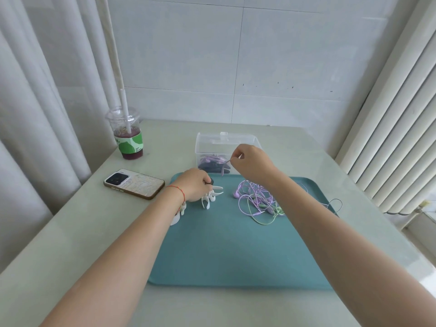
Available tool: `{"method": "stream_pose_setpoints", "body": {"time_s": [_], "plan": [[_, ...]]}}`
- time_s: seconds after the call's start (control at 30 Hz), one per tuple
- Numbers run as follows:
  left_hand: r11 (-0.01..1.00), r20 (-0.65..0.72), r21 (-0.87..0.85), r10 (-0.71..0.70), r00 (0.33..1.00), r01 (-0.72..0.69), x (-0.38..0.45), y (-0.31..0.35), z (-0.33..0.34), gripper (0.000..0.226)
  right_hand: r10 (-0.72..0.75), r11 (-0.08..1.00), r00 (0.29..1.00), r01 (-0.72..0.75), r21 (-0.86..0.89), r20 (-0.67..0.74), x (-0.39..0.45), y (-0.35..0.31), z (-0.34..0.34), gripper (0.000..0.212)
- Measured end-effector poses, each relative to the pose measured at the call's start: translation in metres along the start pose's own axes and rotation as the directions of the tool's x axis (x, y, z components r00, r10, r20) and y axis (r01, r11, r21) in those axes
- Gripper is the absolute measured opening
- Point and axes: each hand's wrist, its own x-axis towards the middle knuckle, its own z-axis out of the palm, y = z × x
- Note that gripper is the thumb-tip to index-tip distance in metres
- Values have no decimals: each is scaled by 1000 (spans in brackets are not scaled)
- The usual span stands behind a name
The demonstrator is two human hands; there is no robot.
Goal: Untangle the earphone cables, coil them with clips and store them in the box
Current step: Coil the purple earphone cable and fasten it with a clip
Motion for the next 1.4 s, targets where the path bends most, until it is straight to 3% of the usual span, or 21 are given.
{"method": "stream_pose_setpoints", "body": {"time_s": [0.2, 0.3, 0.37, 0.4, 0.47, 0.57, 0.67, 0.7, 0.87, 1.0, 1.13, 1.23, 1.3, 1.4], "plan": [[998, 75, 70, -2, 997, -3, 7, 2, -3, 14, 4, 1000, 1000, -4, 8, -1, 0, 0, -5, 16], [997, -98, 42, -54, 994, 59, 8, 5, -1, 30, 0, 1000, 1000, -1, 21, 19, -2, 1, -5, 16], [978, -239, -206, -11, 971, -39, 6, 14, -2, 32, -13, 999, 999, 12, 38, 44, -2, 2, -6, 14], [917, -240, -390, -10, 971, -87, 3, 20, -4, 30, -24, 998, 998, 21, 53, 55, -1, 2, -6, 12], [702, -134, -705, 6, 991, -100, 0, 33, -8, 22, -52, 994, 997, 46, 96, 59, -1, 2, -5, 7], [429, 43, -902, -12, 999, 44, -2, 43, -7, 28, -78, 987, 996, 72, 145, 34, -3, 2, -6, 9], [338, 169, -924, -53, 984, 177, -1, 45, -4, 39, -66, 989, 997, 59, 132, 48, -3, 3, -7, 13], [263, 192, -946, -19, 981, 190, 0, 46, -2, 39, -59, 989, 997, 51, 139, 49, -3, 5, -7, 15], [-261, 147, -948, 156, 977, 184, 7, 56, -5, 27, -31, 981, 999, 27, 194, 18, 2, 19, -13, 20], [-542, 26, -823, 262, 965, 169, 17, 77, -10, 16, -56, 976, 998, 58, 211, -15, 5, 26, -21, 29], [-621, -35, -775, 224, 974, 115, 25, 89, -17, 21, -54, 989, 997, 46, 138, 55, 3, 29, -26, 36], [-566, -102, -824, 128, 987, -12, 28, 89, -21, 26, -51, 983, 995, 34, 178, 90, 0, 29, -26, 32], [-495, -135, -865, 77, 988, -79, 30, 86, -19, 27, -30, 960, 998, 16, 278, 47, 1, 28, -22, 26], [-467, -140, -878, 36, 989, -107, 32, 83, -13, 26, 73, 871, 994, -22, 491, -86, 1, 27, -18, 14]]}}
